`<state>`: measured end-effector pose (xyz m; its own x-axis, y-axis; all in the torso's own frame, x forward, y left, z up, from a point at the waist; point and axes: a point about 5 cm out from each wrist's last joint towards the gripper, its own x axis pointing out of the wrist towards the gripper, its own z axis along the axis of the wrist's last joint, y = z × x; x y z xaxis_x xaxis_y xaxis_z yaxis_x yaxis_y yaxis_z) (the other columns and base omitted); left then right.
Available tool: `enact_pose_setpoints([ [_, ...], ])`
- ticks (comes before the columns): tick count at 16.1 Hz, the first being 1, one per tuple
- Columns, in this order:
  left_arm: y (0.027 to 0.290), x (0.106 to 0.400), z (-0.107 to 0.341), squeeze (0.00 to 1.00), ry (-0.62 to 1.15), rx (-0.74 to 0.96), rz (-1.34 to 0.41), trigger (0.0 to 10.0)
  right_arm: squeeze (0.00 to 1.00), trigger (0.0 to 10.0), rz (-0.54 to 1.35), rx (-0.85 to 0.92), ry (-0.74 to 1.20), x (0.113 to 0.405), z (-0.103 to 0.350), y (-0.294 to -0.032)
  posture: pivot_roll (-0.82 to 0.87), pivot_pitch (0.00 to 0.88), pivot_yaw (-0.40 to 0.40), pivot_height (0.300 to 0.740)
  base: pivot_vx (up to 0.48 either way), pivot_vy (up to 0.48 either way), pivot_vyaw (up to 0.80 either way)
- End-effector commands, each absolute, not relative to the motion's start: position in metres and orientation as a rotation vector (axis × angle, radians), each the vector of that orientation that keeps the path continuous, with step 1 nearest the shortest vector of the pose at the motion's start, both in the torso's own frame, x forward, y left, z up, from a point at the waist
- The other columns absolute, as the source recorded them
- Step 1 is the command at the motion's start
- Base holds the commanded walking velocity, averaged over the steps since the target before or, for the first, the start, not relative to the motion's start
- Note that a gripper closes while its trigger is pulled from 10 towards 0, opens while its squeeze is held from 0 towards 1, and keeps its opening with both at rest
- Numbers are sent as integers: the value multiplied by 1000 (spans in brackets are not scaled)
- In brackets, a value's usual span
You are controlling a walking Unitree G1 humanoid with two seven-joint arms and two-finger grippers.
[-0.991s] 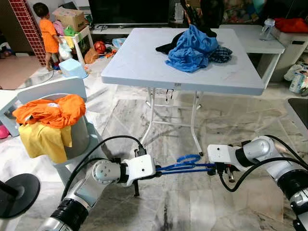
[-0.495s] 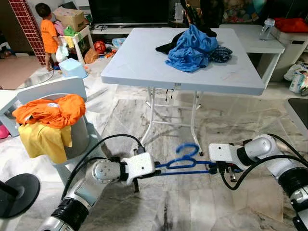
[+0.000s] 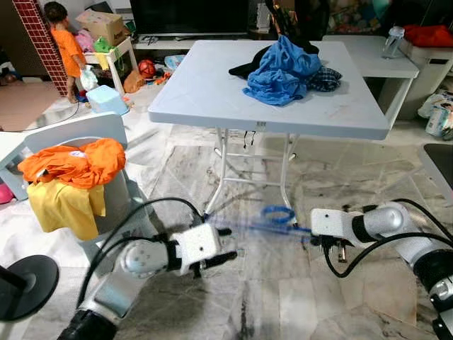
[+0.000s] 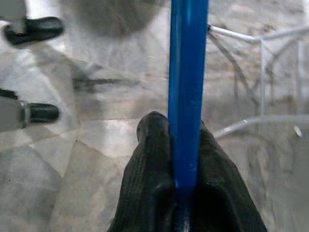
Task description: Hang hanger
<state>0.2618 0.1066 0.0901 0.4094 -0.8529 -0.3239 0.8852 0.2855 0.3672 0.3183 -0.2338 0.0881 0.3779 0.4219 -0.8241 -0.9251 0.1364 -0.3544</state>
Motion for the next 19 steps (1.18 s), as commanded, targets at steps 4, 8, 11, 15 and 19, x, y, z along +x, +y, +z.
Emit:
enact_pose_setpoints([
  [4,107,257,100,1000,52,419,-1109,10000,0,0,986,-1002,589,321,85,-233,-136,0,31,740,0,0,0],
  [8,112,270,105,1000,-30,224,-731,10000,0,0,710,-759,521,327,82,-237,-142,0,26,740,0,0,0],
  [11,126,277,106,1000,-55,80,-372,10000,0,0,353,-397,424,329,81,-237,-151,0,27,740,0,0,0],
  [15,142,278,94,1000,-5,14,-136,10000,0,0,62,-152,457,311,68,-239,-154,0,34,740,0,0,0],
  [19,142,283,94,1000,12,-17,-93,10000,0,10000,-57,-101,414,292,57,-219,-159,0,38,740,0,0,0],
])
